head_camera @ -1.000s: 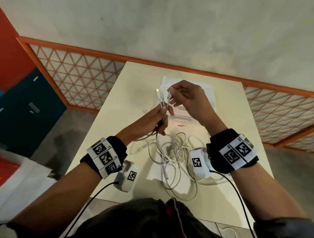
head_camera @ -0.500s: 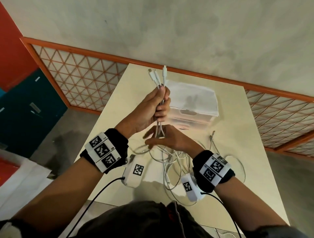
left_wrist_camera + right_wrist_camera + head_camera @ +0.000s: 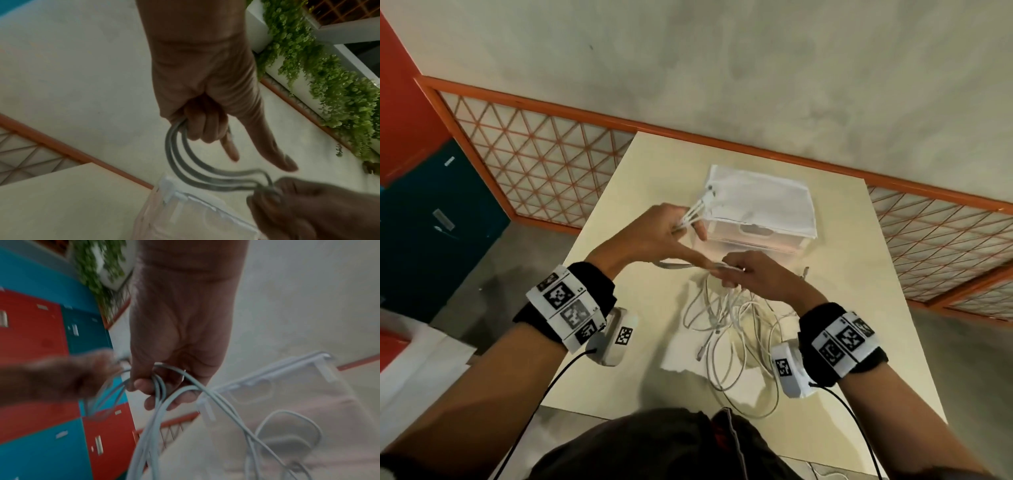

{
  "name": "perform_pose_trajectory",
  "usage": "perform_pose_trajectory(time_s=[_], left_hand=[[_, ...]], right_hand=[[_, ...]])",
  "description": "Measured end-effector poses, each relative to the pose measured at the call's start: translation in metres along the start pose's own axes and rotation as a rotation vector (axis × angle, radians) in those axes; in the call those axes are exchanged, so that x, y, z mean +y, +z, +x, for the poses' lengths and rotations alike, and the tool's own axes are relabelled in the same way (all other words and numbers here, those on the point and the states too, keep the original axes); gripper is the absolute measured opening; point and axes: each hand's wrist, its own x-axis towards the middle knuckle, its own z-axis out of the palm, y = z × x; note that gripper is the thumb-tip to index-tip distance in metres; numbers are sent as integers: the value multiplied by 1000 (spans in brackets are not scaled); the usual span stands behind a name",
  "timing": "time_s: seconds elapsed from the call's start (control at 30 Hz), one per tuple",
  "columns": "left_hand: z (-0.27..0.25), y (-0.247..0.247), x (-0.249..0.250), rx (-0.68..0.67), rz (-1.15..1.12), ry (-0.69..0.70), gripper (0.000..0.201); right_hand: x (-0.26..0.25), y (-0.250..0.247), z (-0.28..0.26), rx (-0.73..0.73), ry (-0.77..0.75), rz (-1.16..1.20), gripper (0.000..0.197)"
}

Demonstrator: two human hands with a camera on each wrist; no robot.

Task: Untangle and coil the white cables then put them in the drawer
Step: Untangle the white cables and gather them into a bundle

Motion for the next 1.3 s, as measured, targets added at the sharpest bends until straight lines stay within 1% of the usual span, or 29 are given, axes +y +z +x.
perform_pose_trajectory(time_s=[0.03,0.1,0.13,0.2,0.27,0.37,0.43,0.5,0.53,0.6,0.63,0.67,0.77,0.8,0.83,0.9,0.93,0.97,1.03,1.1,1.2,1.3], left_hand=[[1,4,-2,-50,39,-44,33],[2,7,-5,-119,43,-83,23],[2,7,-6,-137,26,-74,19],[3,4,-7,-126,-36,-22,20],[3,-3,-5,-37,-133,38,22],[5,-15,-1,155,-247,75,24],[7,-21,-2,263,-286,88,29],[7,-27,0,326,-355,106,32],[7,-30,2,353,-401,118,32],[7,-37,6,400,-460,144,34],[7,-39,8,414,-461,157,35],[8,-39,9,417,-452,172,35],[10,-33,13,377,-427,194,37],[11,-30,14,361,-426,190,37],[11,-28,15,354,-431,181,37],[12,-26,15,356,-429,167,37],[13,-26,14,359,-409,165,37],[13,-26,14,361,-371,167,36],[13,-24,12,361,-270,173,35],[13,-22,10,345,-209,175,35],[12,-17,9,302,-177,137,36],[11,-14,10,285,-155,107,36]], right_hand=[[-7,-4,0,11,-9,3,28],[-18,-13,0,33,-36,26,21],[-21,-16,0,44,-53,36,18],[-22,-21,-1,75,-77,87,13],[-15,-22,-3,104,-80,192,11],[11,-18,-5,140,-60,278,5],[33,-13,-8,171,-31,258,9],[54,-7,-14,213,32,171,12],[63,-4,-18,244,66,142,18],[79,1,-24,316,109,132,32],[88,3,-27,336,125,108,34],[94,3,-28,330,139,74,33],[102,2,-29,237,161,-91,21],[101,1,-28,239,154,-151,19],[98,-1,-26,286,142,-194,17],[89,-9,-23,453,83,-197,16],[82,-14,-21,527,45,-149,16],[76,-21,-19,571,20,-65,18],[56,-34,-18,595,-33,135,22],[33,-48,-18,607,-131,249,25],[-4,-65,-21,660,-279,335,21],[-21,-79,-20,760,-326,325,23]])
